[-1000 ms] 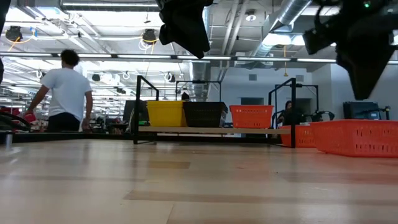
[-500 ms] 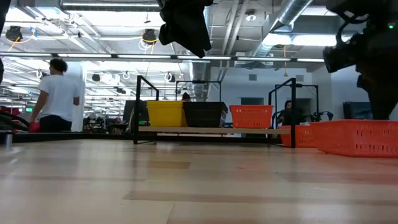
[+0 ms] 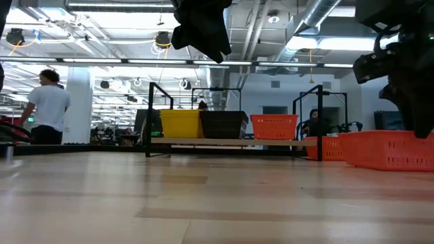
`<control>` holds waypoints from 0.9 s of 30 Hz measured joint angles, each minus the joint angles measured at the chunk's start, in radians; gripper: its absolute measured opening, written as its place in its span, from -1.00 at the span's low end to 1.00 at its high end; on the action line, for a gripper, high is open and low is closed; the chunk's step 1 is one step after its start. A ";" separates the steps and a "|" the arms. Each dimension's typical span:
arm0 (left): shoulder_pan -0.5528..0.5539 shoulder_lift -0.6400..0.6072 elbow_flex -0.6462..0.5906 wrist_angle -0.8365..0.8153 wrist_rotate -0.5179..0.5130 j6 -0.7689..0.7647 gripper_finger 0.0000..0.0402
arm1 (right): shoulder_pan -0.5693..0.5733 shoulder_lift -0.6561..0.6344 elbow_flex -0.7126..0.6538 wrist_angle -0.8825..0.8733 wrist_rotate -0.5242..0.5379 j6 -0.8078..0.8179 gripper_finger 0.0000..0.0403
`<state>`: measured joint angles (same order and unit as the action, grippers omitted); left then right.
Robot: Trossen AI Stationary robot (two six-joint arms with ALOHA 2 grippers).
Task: Stack baskets on shelf by color
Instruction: Stack the bottom orange bin on top of the other orange bin on the shelf
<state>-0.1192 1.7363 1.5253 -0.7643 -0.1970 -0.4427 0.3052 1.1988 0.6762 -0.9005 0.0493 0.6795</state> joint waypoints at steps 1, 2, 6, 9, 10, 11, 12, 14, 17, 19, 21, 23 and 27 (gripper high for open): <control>0.000 0.000 0.000 0.000 0.000 -0.005 -0.35 | -0.004 0.000 0.000 0.000 0.001 -0.012 -0.28; 0.000 0.000 0.000 0.000 0.000 -0.009 -0.35 | -0.010 0.000 0.000 0.000 0.001 -0.026 -0.28; 0.000 0.000 0.000 0.000 -0.001 -0.014 -0.35 | -0.028 0.000 0.000 0.005 0.002 -0.072 -0.28; 0.000 0.000 0.000 0.000 -0.001 -0.014 -0.35 | -0.037 0.000 0.000 0.022 0.002 -0.109 -0.28; 0.000 0.000 0.000 0.000 -0.001 -0.014 -0.35 | -0.041 0.000 0.000 0.027 0.002 -0.117 -0.28; 0.000 0.000 0.000 0.000 -0.001 -0.014 -0.35 | -0.045 0.000 0.000 0.027 0.002 -0.126 -0.28; 0.000 0.000 0.000 0.000 -0.001 -0.014 -0.35 | -0.048 0.000 0.000 0.027 0.002 -0.133 -0.28; 0.000 0.000 0.000 0.000 -0.001 -0.013 -0.35 | -0.058 0.000 0.000 0.027 0.003 -0.140 -0.28; 0.000 0.000 0.000 0.000 -0.001 -0.013 -0.35 | -0.072 0.000 0.000 0.028 0.003 -0.142 -0.28; 0.000 0.000 0.000 0.000 -0.001 -0.011 -0.35 | -0.080 0.000 0.000 0.030 0.003 -0.142 -0.28; 0.000 0.000 0.000 0.000 -0.001 -0.005 -0.35 | -0.087 0.000 0.000 0.042 0.004 -0.142 -0.28; 0.000 0.000 0.000 0.000 -0.001 0.000 -0.35 | -0.093 0.000 0.000 0.067 0.004 -0.142 -0.28; 0.000 0.000 0.000 -0.001 -0.001 0.001 -0.35 | -0.105 0.000 0.000 0.116 0.005 -0.139 -0.29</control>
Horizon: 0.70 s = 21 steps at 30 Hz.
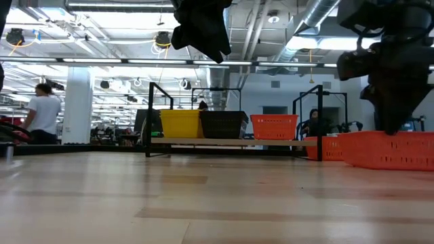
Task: Stack baskets on shelf by color
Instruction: Stack the bottom orange bin on top of the other orange bin on the shelf
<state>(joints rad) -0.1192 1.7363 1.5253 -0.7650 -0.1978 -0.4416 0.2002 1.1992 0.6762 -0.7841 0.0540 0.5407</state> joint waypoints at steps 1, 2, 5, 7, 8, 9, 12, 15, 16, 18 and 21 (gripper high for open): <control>0.000 0.000 0.000 0.000 0.000 0.000 -0.35 | -0.002 0.000 0.000 0.013 0.000 0.000 -0.29; 0.000 0.000 0.000 0.000 0.000 0.000 -0.35 | -0.006 0.000 0.000 0.023 0.000 0.000 -0.29; 0.000 0.000 0.000 -0.001 0.000 0.000 -0.35 | -0.014 0.000 0.000 0.026 0.000 0.000 -0.29; 0.000 0.000 0.000 -0.003 0.000 0.000 -0.35 | -0.014 0.000 0.000 0.022 0.000 0.001 -0.29; 0.000 0.000 0.000 -0.004 0.000 0.000 -0.35 | -0.014 0.000 0.000 0.020 0.000 0.001 -0.29; 0.000 0.000 0.000 -0.004 0.000 0.000 -0.35 | -0.014 0.000 0.000 0.017 0.000 0.001 -0.29; 0.000 0.000 0.000 -0.004 0.000 0.000 -0.35 | -0.014 0.000 0.000 0.007 0.000 0.000 -0.28; 0.000 0.000 0.000 -0.004 0.000 0.000 -0.35 | -0.014 0.000 -0.018 0.018 0.000 0.000 -0.24; 0.000 0.000 0.000 -0.004 0.000 0.000 -0.35 | -0.014 0.000 -0.031 0.018 0.000 0.001 -0.23; 0.000 0.000 0.000 -0.004 0.000 0.000 -0.35 | -0.013 0.000 -0.061 0.026 -0.001 0.011 -0.21; 0.000 0.000 0.000 -0.004 0.000 -0.001 -0.35 | -0.010 0.000 -0.097 0.059 -0.006 0.044 -0.20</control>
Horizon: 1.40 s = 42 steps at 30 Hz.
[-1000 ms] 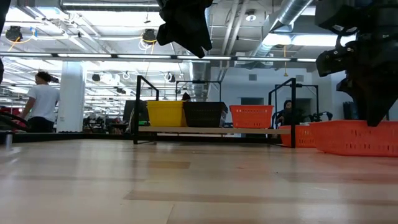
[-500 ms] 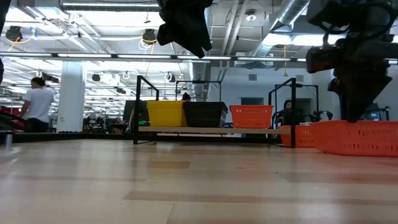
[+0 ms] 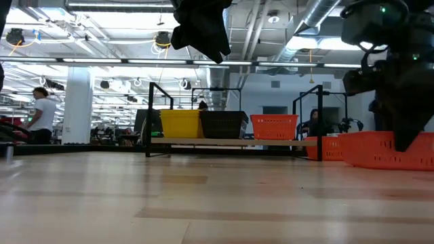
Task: Stack baskets on shelf by color
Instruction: Stack the bottom orange bin on top of the other orange bin on the shelf
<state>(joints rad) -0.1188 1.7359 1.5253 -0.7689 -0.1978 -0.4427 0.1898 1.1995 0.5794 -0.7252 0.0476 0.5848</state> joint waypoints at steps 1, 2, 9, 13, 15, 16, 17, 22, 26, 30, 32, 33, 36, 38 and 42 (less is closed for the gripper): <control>0.000 0.000 0.000 0.000 0.000 -0.001 -0.35 | 0.000 0.000 -0.010 0.015 -0.001 0.012 -0.20; 0.000 0.000 0.000 0.000 0.000 -0.003 -0.35 | 0.000 0.000 -0.018 0.028 -0.001 0.021 -0.21; 0.000 0.000 0.000 0.000 0.000 -0.013 -0.35 | -0.003 0.000 -0.028 0.119 -0.020 0.044 -0.47; 0.000 0.000 0.000 0.000 0.000 -0.013 -0.35 | -0.004 0.000 -0.028 0.216 -0.053 0.043 -0.85; 0.000 0.000 0.000 0.000 0.000 -0.013 -0.35 | -0.001 -0.001 -0.027 0.283 -0.058 0.045 -0.94; 0.000 0.000 0.000 0.000 0.000 -0.013 -0.35 | 0.000 -0.001 -0.024 0.316 -0.064 0.056 -0.94; 0.000 0.000 0.000 0.000 0.000 -0.013 -0.35 | -0.001 -0.001 -0.020 0.343 -0.065 0.071 -0.93; 0.000 0.000 0.000 0.000 0.000 -0.013 -0.35 | -0.007 0.000 0.020 0.487 0.001 0.092 -0.96; 0.000 0.000 0.000 0.000 0.000 0.000 -0.35 | -0.039 0.000 0.051 0.549 0.067 0.090 -0.97; 0.000 0.000 0.000 -0.002 0.000 0.017 -0.35 | -0.085 0.020 0.067 0.630 0.084 0.069 -0.98; 0.000 0.000 0.000 -0.006 0.001 0.027 -0.35 | -0.104 0.051 0.080 0.640 0.079 0.047 -0.98; 0.000 0.000 0.000 -0.006 0.003 0.031 -0.35 | -0.112 0.079 0.093 0.640 0.069 0.034 -0.98; 0.000 0.000 0.000 -0.013 0.008 0.039 -0.35 | -0.128 0.195 0.146 0.645 0.009 -0.009 -0.98; 0.000 0.000 0.000 -0.021 0.008 0.039 -0.35 | -0.124 0.284 0.194 0.640 -0.037 -0.041 -0.98; 0.000 0.000 0.000 -0.048 0.009 0.039 -0.35 | -0.103 0.441 0.304 0.588 -0.119 -0.108 -0.98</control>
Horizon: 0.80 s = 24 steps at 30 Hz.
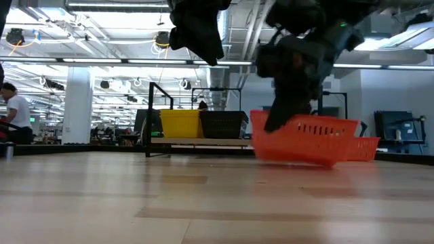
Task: Stack baskets on shelf by color
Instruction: Stack the bottom orange bin on top of the other orange bin on the shelf
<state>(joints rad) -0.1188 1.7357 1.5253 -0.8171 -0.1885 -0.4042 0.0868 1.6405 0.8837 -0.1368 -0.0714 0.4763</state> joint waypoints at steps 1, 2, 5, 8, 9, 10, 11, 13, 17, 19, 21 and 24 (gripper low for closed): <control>0.000 0.000 0.000 -0.008 0.000 0.000 -0.35 | 0.007 0.030 0.029 -0.022 -0.012 -0.015 -0.98; 0.000 -0.001 0.000 -0.018 0.000 0.000 -0.35 | 0.016 0.053 0.053 -0.053 -0.017 -0.030 -0.98; 0.000 -0.004 0.000 -0.041 0.009 0.000 -0.35 | 0.039 0.105 0.131 -0.135 -0.024 -0.064 -0.97; 0.000 -0.004 0.000 -0.054 0.028 0.001 -0.35 | 0.055 0.132 0.195 -0.221 -0.026 -0.089 -0.90; 0.000 -0.004 0.000 -0.059 0.028 0.001 -0.35 | 0.060 0.133 0.211 -0.248 -0.026 -0.093 -0.86; 0.000 -0.004 0.000 -0.060 0.028 0.002 -0.35 | 0.062 0.133 0.225 -0.275 -0.026 -0.093 -0.81; 0.001 -0.004 0.000 -0.062 0.027 0.003 -0.35 | 0.065 0.133 0.239 -0.290 -0.026 -0.092 -0.76; 0.001 -0.003 0.000 -0.064 0.028 0.012 -0.35 | 0.065 0.131 0.261 -0.313 -0.023 -0.092 -0.67; 0.001 -0.003 0.000 -0.065 0.028 0.025 -0.35 | 0.065 0.115 0.296 -0.335 -0.007 -0.089 -0.49; 0.001 -0.002 0.000 -0.065 0.029 0.026 -0.35 | 0.065 0.104 0.302 -0.359 0.008 -0.090 -0.40; 0.001 -0.002 0.000 -0.068 0.031 0.027 -0.35 | 0.065 0.103 0.307 -0.346 0.015 -0.089 -0.32; 0.001 -0.001 0.000 -0.071 0.030 0.045 -0.35 | 0.073 0.097 0.306 -0.379 0.015 -0.066 -0.22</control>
<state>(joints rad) -0.1181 1.7350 1.5257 -0.8881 -0.1583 -0.3593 0.1598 1.7373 1.1892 -0.5156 -0.0563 0.4100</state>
